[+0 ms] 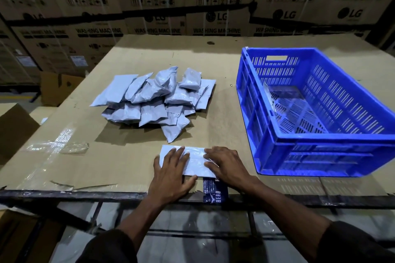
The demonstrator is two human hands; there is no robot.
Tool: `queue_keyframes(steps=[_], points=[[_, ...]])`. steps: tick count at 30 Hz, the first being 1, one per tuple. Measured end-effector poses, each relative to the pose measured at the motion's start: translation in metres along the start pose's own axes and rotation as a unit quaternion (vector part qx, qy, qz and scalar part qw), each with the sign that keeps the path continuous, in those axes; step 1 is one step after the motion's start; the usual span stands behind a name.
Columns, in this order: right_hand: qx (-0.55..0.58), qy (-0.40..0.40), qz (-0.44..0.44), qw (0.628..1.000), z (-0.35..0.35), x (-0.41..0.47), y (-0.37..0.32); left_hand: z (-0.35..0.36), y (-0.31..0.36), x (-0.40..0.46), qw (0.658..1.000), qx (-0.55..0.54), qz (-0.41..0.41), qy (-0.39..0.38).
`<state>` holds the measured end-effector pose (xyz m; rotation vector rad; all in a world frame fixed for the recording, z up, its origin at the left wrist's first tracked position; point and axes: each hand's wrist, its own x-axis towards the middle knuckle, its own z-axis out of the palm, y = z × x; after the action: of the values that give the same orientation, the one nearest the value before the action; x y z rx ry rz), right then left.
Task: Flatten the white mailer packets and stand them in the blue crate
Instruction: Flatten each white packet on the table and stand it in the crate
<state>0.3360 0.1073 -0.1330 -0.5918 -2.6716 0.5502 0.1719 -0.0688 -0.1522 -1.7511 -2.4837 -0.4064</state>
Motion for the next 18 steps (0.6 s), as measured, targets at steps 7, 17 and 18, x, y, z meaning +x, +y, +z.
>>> queue_keyframes(steps=[7,17,18], points=[[0.106,-0.006,0.044,0.993,-0.006,0.016,0.000,0.004,-0.001,0.001,0.999,0.022,0.037,0.032],[0.127,-0.049,0.034,0.990,-0.026,0.016,-0.013,0.001,-0.003,0.014,0.984,0.082,0.059,0.145],[0.112,-0.036,-0.006,0.993,-0.030,0.015,-0.017,-0.004,-0.003,0.016,0.983,0.084,0.051,0.153]])
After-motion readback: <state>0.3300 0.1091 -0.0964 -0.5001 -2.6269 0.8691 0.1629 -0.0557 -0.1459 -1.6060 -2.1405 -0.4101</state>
